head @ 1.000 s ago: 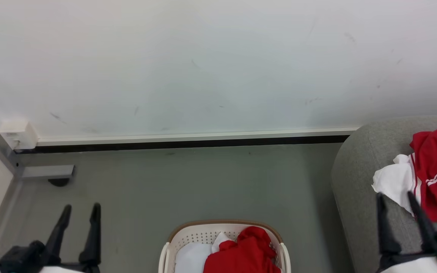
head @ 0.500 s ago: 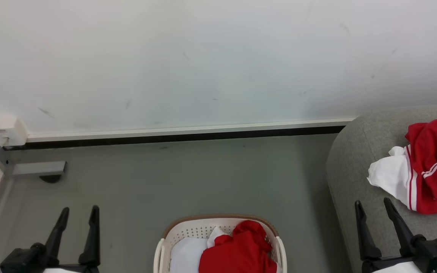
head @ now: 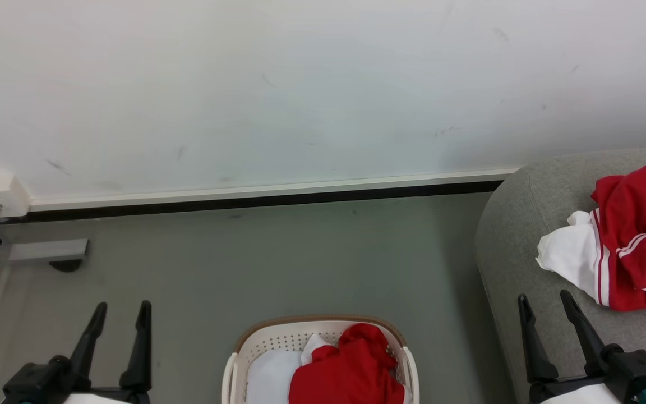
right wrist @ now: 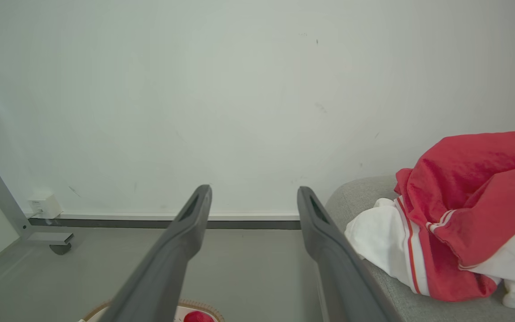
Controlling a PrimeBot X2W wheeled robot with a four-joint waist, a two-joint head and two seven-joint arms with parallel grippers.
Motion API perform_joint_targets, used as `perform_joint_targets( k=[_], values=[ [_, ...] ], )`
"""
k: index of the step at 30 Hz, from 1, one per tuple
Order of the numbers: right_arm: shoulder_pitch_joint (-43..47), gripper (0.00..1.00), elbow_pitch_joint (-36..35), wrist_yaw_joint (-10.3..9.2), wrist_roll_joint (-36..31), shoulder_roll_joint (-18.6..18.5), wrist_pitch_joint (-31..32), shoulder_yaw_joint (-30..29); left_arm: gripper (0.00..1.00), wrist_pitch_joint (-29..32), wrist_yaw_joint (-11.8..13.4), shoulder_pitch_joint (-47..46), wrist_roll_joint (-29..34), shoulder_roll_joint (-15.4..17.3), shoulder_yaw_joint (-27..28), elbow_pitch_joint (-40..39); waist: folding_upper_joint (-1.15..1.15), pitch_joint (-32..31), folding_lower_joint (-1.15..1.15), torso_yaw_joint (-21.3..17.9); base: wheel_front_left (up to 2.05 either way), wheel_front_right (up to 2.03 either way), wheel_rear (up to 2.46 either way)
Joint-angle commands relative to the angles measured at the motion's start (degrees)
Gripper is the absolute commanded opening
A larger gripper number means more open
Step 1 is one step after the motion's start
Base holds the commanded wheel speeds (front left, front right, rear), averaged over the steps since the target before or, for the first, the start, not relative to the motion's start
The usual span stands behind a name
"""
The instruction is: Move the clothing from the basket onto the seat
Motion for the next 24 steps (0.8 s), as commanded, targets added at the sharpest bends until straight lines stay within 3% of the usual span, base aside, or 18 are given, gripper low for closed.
perform_joint_targets(
  k=[1,10,24],
  values=[
    [-0.83,1.0,0.15,-0.13,0.08,-0.09,-0.27,0.06,1.0,-0.02,0.09,-0.33,-0.41,0.42,-0.04,0.08,0.0,-0.01,0.0,-0.07,0.0,0.0,0.0],
    [-1.27,1.0,-0.45,-0.13,-0.03,-0.1,-0.25,-1.17,1.0,-0.02,0.08,-0.98,-3.87,0.27,-3.17,2.57,0.0,-0.48,0.0,-1.86,0.0,0.0,0.0],
    [-3.51,1.0,-4.98,-0.13,0.88,-0.07,-0.25,-4.35,1.0,-0.02,0.08,-6.83,-5.12,5.71,-11.52,5.57,0.0,6.42,0.0,-7.85,0.0,0.0,0.0]
  ],
)
